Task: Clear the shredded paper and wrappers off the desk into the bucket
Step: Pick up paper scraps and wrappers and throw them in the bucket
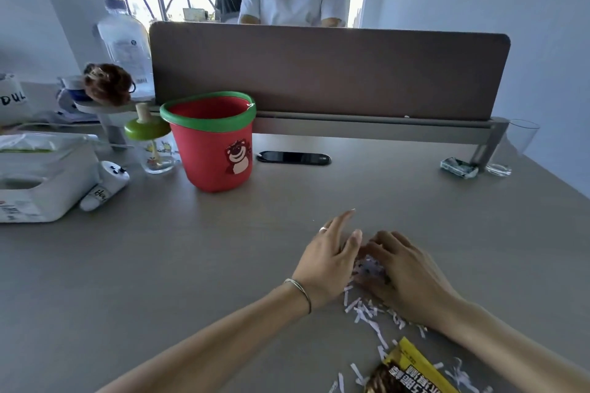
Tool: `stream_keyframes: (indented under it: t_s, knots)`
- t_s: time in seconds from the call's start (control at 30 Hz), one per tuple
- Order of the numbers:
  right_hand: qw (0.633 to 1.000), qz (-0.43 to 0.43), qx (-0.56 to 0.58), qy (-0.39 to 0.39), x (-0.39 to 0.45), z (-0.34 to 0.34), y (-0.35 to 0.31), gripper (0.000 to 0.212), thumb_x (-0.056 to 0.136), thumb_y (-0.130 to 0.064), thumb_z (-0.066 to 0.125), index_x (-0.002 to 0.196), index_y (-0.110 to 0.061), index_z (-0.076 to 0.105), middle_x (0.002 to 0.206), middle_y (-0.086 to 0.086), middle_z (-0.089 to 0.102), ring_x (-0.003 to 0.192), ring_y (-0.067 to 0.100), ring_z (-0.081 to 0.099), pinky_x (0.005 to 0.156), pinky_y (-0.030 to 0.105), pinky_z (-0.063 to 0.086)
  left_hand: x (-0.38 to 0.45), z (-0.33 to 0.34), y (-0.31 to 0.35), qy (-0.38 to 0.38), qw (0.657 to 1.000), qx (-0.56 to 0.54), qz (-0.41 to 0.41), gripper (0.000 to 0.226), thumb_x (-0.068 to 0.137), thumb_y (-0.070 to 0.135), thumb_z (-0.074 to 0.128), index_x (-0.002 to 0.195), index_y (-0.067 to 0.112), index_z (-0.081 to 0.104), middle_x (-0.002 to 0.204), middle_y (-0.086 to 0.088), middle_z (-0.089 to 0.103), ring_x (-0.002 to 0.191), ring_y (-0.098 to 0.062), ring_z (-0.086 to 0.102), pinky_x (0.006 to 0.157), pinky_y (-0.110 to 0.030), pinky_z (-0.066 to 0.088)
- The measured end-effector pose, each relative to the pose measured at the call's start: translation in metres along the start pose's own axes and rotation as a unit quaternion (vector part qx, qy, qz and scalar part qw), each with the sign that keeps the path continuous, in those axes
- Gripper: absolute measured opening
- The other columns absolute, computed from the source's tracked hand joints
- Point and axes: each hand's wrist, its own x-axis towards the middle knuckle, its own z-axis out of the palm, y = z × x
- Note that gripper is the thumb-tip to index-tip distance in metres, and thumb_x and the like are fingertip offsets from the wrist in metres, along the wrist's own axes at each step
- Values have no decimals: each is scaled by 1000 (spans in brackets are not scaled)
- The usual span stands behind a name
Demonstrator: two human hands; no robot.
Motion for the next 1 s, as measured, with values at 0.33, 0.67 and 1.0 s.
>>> stream_keyframes:
  t_s: [0.33, 0.67, 1.0]
  knots:
    - [997, 29, 62, 37, 5, 3, 23, 44, 100, -45, 50, 66, -18, 48, 56, -3, 52, 50, 13, 52, 51, 36, 39, -12, -14, -19, -113, 959, 249, 70, 68, 102, 63, 27, 161, 30, 15, 169, 4, 15, 157, -12, 0, 127, -38, -1]
    - [865, 274, 396, 141, -19, -28, 48, 48, 95, -20, 67, 56, -18, 39, 50, -10, 24, 48, 8, 23, 52, 32, 19, -14, 38, 13, -219, 918, 279, 180, 74, 99, 71, 20, 161, 33, 11, 170, 2, 11, 157, -13, -2, 127, -41, -3]
    - [764, 394, 483, 167, -64, -43, 58, 30, 96, -17, 65, 73, -8, 49, 56, 0, 25, 52, 18, 27, 47, 22, 24, -20, 65, 36, -135, 902, 296, 284, 31, 95, 58, 51, 109, 32, 61, 112, 8, 56, 109, -15, 51, 89, -33, 47]
